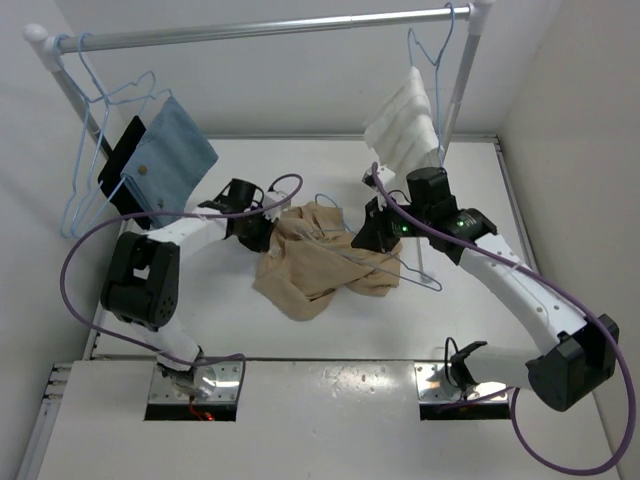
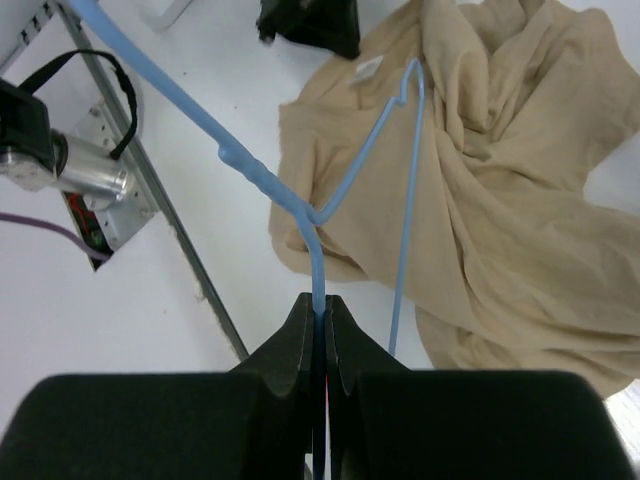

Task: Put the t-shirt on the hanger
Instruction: Place tshirt on hanger

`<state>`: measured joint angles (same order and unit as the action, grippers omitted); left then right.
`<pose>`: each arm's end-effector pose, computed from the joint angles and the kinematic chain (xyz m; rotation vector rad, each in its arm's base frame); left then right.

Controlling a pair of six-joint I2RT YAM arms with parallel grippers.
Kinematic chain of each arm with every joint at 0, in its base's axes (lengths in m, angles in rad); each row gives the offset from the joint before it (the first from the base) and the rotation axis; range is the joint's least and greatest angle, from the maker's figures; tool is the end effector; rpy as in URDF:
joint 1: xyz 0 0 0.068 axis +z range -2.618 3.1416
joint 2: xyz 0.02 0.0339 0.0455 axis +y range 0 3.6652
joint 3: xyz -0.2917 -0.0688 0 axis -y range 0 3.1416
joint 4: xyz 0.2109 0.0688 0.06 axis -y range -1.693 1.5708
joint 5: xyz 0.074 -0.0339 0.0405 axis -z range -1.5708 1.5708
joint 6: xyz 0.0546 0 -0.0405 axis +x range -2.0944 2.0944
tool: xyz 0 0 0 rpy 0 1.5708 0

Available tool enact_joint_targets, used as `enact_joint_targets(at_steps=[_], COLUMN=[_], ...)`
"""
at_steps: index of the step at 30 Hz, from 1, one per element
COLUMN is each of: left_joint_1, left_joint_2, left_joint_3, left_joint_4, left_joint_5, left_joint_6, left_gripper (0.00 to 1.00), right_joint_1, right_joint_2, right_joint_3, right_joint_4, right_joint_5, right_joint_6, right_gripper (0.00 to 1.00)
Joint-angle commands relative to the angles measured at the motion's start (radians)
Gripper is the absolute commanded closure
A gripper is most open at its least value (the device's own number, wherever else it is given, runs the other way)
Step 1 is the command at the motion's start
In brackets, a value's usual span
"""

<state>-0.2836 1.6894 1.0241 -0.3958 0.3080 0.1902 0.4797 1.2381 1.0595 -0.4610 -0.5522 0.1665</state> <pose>0.3016 -0.1051 0.2102 0.7164 2.5167 -0.4372 0.1993 0.1360 0.3389 -0.6661 2.1687 0.9618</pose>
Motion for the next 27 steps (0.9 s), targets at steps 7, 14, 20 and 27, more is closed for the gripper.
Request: enact_joint_targets(at_steps=[7, 14, 20, 27], left_joint_1=[-0.025, -0.068, -0.097, -0.106], left_joint_2=[-0.105, -0.116, -0.137, -0.137], left_joint_3=[0.270, 0.327, 0.350, 0.366], left_joint_4=[-0.230, -0.278, -0.324, -0.324], left_joint_5=[-0.079, -0.079, -0.099, -0.109], left_joint_6=[0.155, 0.134, 0.143, 0.152], left_gripper=[1.00, 1.00, 1.00, 1.00], right_joint_1=[0.060, 0.092, 0.092, 0.102], right_joint_2=[0.000, 0.090, 0.147, 0.242], right_joint_3=[0.172, 0.203, 0.240, 0.280], right_joint_4=[-0.038, -0.062, 0.007, -0.013], right_joint_5=[-0.095, -0.086, -0.026, -0.035], right_joint_6=[-0.113, -0.217, -0.277, -0.337], right_gripper=[1.00, 1.00, 1.00, 1.00])
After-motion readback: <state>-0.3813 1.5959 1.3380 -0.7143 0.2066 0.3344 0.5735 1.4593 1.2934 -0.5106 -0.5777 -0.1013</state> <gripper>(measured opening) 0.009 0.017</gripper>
